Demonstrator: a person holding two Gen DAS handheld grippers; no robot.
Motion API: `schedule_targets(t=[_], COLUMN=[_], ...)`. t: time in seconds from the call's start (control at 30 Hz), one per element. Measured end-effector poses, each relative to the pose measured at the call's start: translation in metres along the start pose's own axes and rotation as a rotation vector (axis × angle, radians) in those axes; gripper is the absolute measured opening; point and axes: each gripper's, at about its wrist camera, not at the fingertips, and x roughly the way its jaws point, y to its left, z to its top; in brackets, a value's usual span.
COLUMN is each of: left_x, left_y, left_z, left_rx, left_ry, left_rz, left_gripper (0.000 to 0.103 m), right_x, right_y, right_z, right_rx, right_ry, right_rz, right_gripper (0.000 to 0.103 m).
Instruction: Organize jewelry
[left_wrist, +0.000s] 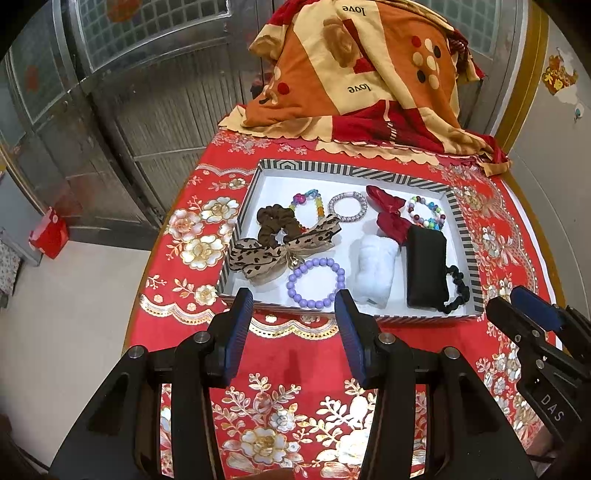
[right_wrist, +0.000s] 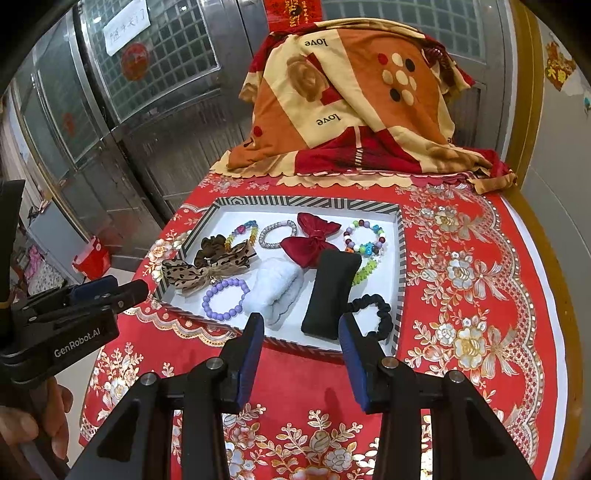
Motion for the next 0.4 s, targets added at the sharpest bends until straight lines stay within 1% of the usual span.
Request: schedule_targets(t=[0.4], left_x=[0.0037], left_y=[-0.0042], left_z=[-0.0014], left_rx=[0.000], left_ry=[0.003], left_rz=[-0.017], left_gripper=[0.045], right_x=[0.0013], right_y=[-0.0064], right_z=[-0.0030], right_rx=[0.010], right_ry=[0.002], right_rz=[-0.001], right_gripper=[0.040])
